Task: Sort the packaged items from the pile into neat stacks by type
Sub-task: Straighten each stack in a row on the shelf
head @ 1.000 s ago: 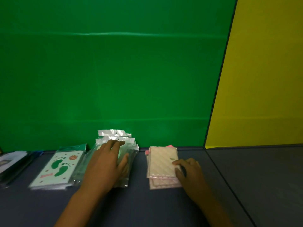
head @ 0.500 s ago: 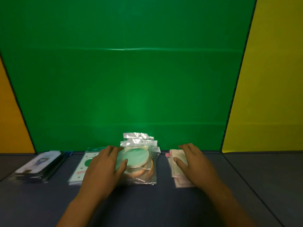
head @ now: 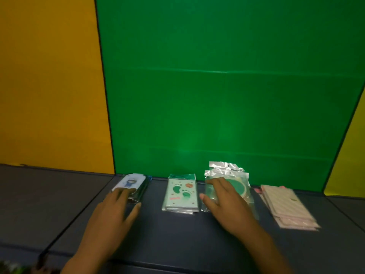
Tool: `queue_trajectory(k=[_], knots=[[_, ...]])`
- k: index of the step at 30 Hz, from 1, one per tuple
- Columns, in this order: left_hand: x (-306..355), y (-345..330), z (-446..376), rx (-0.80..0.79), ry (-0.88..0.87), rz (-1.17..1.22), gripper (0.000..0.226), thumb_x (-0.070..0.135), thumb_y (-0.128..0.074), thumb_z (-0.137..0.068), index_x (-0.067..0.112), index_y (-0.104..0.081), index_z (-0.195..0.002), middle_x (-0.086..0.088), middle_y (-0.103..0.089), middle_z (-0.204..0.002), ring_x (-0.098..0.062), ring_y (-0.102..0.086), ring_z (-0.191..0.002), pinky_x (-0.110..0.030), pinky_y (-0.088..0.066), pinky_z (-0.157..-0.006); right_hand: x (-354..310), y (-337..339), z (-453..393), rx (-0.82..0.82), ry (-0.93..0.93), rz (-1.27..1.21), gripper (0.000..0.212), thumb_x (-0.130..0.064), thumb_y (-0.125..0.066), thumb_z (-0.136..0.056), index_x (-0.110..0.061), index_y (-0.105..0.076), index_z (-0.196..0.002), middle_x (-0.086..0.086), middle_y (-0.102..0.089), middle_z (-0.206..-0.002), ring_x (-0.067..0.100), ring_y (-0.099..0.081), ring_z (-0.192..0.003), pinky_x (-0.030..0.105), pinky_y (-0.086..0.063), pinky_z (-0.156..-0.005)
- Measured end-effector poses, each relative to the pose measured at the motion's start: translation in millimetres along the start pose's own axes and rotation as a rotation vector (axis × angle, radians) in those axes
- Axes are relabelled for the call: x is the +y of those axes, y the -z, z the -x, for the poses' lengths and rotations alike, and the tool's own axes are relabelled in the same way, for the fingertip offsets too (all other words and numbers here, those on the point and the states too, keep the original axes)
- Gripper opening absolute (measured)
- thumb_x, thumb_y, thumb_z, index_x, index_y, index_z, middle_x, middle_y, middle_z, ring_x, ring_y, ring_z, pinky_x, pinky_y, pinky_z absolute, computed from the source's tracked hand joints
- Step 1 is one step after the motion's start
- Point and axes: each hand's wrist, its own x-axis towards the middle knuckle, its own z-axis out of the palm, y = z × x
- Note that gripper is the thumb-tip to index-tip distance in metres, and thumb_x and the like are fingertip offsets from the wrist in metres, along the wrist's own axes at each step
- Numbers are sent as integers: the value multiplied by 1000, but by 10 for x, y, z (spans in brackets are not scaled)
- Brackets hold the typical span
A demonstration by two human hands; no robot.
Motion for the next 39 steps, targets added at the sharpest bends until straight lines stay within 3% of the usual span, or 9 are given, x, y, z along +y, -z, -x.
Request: queue_trajectory(k=[8,15,23,26,29,31,35,37,39], knots=[[-704,202,-101,60,80,-3,43,44,-53,-90,26,-50,-129,3,-53,-124,-19,-55,-108,-36,-49,-83,-582,-541,-488,-104,81,-54,45,-56,-42,-94,-30,-42,-131,-9,-47,-128,10,-48,-113,26,-42,-90],[-1023,96,-419,39,153,55,43,46,-47,-93,29,-45,-132,6,-48,-128,-15,-50,-114,-31,-47,-87,-768,-1026,-978,-208,70,-161,52,-57,-43,-94,-28,-40,-137,-8,-43,-137,11,-45,-124,29,-42,-97],[-1268,-322,-897,-134,288,324,47,44,-52,-92,23,-47,-134,0,-52,-131,-15,-53,-115,-33,-48,-94,-871,-1583,-1206,-391,-53,-248,56,-53,-48,-93,-23,-38,-139,0,-45,-140,15,-47,-124,29,-41,-100],[-1394,-468,-1025,-309,391,499,51,41,-55,-92,17,-45,-136,-4,-57,-128,-18,-58,-111,-32,-49,-94,-1002,-1737,-1193,-449,-125,-324,50,-45,-50,-96,-22,-39,-139,-2,-53,-138,6,-54,-112,11,-41,-83],[-1500,-532,-1176,-401,517,808,45,30,-57,-93,12,-48,-133,-11,-65,-101,-19,-63,-85,-32,-55,-78,-1145,-1845,-1262,-419,-219,-463,38,-38,-51,-97,-20,-48,-130,-9,-64,-119,-7,-59,-83,2,-43,-64],[-1575,-544,-1263,-462,548,915,40,23,-58,-93,12,-50,-130,-17,-65,-95,-20,-62,-80,-29,-54,-70,-1246,-1918,-1317,-370,-288,-507,30,-36,-51,-97,-20,-54,-122,-6,-68,-116,-4,-62,-84,5,-47,-66],[-1695,-523,-1334,-517,565,1103,16,12,-61,-90,13,-59,-106,-6,-73,-87,-19,-69,-79,-24,-57,-58,-1411,-1979,-1377,-275,-505,-677,13,-26,-58,-95,-20,-61,-105,-9,-70,-93,0,-65,-76,10,-49,-63],[-1762,-535,-1355,-533,556,1148,6,9,-62,-89,13,-62,-93,-1,-75,-73,-14,-71,-68,-26,-57,-57,-1438,-1964,-1400,-285,-661,-895,20,-24,-63,-91,-13,-60,-107,-1,-74,-91,11,-71,-79,21,-56,-70],[-1813,-547,-1379,-557,542,1145,7,9,-63,-88,12,-63,-94,0,-75,-70,-12,-71,-65,-27,-58,-58,-1393,-1990,-1403,-278,-777,-1045,35,-23,-68,-87,-8,-51,-114,9,-74,-101,22,-72,-91,35,-58,-82]])
